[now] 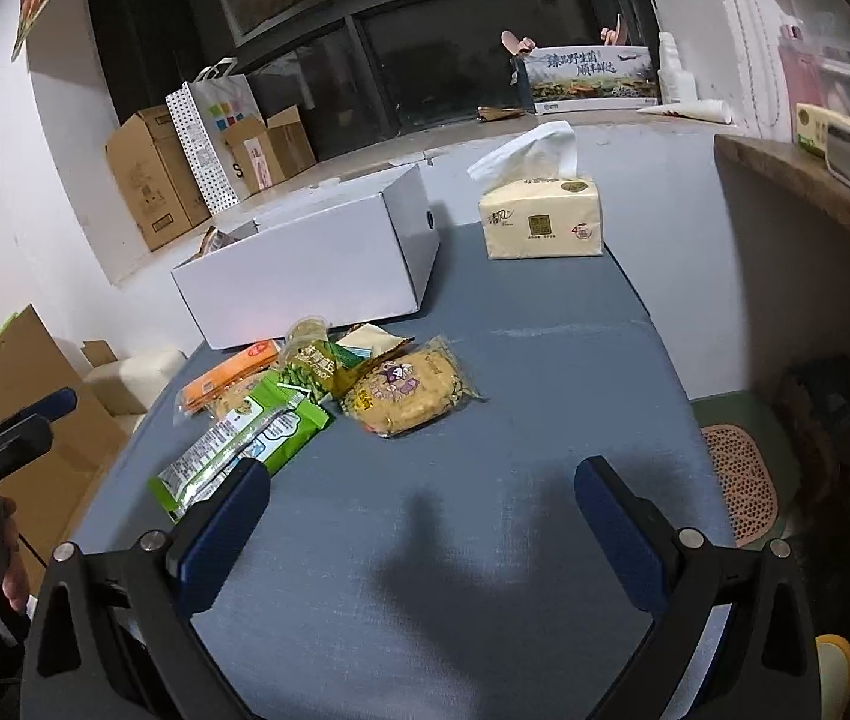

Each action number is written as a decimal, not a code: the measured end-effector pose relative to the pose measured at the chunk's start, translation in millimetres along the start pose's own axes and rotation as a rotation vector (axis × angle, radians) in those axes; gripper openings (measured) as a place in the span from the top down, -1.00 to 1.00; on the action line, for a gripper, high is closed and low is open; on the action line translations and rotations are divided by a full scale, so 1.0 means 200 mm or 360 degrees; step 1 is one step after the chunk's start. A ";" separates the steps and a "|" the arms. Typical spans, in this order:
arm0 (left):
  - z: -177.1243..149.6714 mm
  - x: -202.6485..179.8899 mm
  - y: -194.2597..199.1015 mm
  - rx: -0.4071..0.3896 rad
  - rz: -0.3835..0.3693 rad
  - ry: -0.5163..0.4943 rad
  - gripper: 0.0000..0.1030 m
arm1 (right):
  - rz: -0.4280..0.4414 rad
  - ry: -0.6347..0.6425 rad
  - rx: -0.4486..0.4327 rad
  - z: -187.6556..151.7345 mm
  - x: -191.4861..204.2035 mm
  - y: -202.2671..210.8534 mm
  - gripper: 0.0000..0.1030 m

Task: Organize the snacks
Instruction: 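Grasp the round yellow cartoon cake with the right gripper while the left grasps the green bar, then carry both snacks over the white box and release them inside, then withdraw both grippers from the box back over the remaining snacks, then grasp the green-yellow chip bag with the right gripper while the left grasps the orange pastry pack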

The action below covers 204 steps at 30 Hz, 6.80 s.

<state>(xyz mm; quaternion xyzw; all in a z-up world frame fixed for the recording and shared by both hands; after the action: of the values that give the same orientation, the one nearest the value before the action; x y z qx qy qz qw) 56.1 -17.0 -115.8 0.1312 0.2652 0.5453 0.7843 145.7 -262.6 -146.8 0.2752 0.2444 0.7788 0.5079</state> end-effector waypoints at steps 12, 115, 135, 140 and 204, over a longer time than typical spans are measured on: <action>0.00 -0.03 0.05 -0.0031 -0.0014 -0.0017 -1.00 | 0.0021 0.0112 0.0150 0.07 0.12 -0.26 -1.00; 1.01 0.98 -0.63 0.0006 0.0222 0.0194 -0.29 | 0.0217 0.0129 0.0027 1.22 0.68 -0.84 -0.57; 0.86 0.84 -0.48 0.0002 0.0151 0.0209 -1.00 | 0.0292 0.0100 -0.0117 1.17 0.54 -0.63 -1.00; 0.75 0.58 -0.29 -0.0023 0.0126 0.0096 -1.00 | 0.0356 0.0120 -0.0251 0.99 0.52 -0.34 -1.00; -0.02 0.20 0.01 0.0104 0.0079 0.0129 -1.00 | -0.0001 0.0169 0.0336 0.15 0.37 -0.77 0.39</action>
<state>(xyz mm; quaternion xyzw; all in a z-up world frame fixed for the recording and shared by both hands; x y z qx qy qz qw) 63.9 20.8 -129.0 0.1411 0.3111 0.5605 0.7544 241.9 -134.9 -213.2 0.2856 0.3518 0.7620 0.4627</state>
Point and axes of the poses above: each gripper's, at about its wrist camera, not at the fingertips, and y roughly against the way its jaws point, x to its left, z to its top, the point moved 5 cm from there along -y, roughly the way its jaws point, and after that the axes turned 7 degrees about -z, right-handed, at the moved point
